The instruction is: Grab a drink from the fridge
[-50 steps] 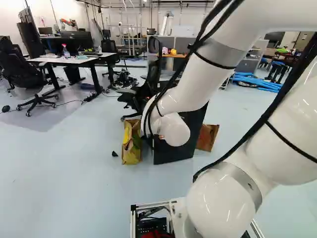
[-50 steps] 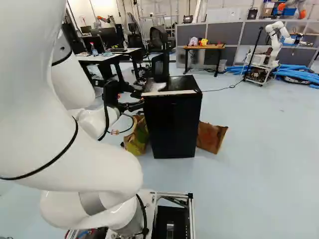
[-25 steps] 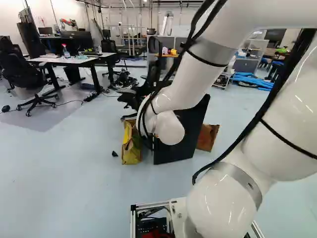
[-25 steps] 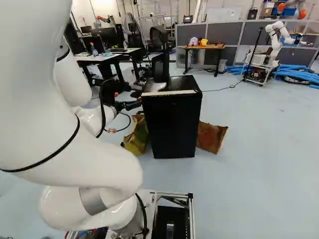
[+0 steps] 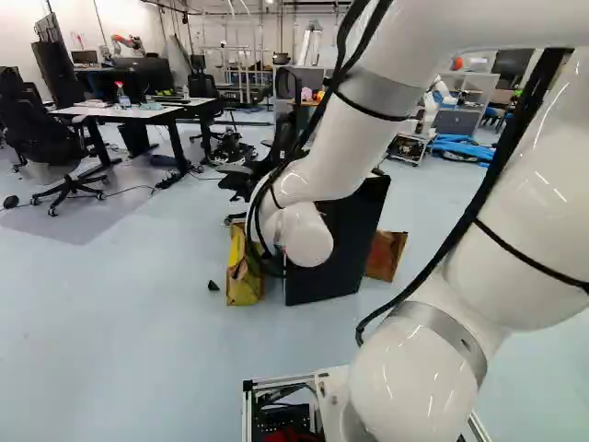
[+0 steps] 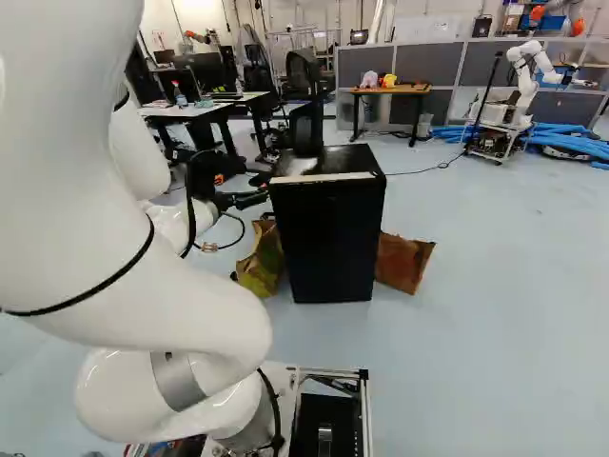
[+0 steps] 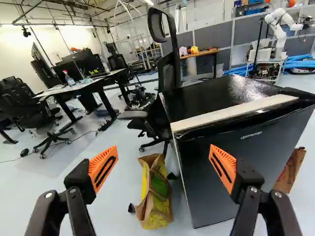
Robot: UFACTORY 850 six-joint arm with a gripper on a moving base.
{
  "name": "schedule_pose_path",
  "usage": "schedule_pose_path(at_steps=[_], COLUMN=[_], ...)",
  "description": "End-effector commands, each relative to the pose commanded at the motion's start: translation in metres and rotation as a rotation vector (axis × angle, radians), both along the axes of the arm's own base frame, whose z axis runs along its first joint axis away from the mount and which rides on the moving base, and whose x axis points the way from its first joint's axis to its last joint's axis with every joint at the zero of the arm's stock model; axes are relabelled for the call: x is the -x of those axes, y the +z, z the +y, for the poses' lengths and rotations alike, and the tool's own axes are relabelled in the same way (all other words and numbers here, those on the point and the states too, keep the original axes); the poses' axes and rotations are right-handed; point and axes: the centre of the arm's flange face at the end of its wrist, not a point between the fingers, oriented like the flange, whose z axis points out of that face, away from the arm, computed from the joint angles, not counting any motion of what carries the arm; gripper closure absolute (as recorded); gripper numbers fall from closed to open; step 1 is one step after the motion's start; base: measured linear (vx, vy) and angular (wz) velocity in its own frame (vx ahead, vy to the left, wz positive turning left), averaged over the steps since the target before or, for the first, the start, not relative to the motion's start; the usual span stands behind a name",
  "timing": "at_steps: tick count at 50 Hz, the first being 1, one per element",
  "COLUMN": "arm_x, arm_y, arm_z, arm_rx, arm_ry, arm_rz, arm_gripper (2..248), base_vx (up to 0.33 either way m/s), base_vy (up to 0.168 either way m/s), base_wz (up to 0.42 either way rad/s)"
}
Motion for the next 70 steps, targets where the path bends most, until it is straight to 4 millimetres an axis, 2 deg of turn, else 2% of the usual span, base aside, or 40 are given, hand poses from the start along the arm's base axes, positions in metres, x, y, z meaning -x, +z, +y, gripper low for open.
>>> schedule_pose_path(at_steps=[11,70], arm_x=[-0.005,-0.048], arm_y=[-0.006,-0.066], arm_z=[0.004,0.028], arm_rx=[-0.001,0.055], arm_ry=[-0.027,-0.233], arm_rz=[0.021,0.108], arm_gripper=[3,3], base_vx=[0.000,0.000], base_vy=[0.000,0.000], base_wz=[0.000,0.000])
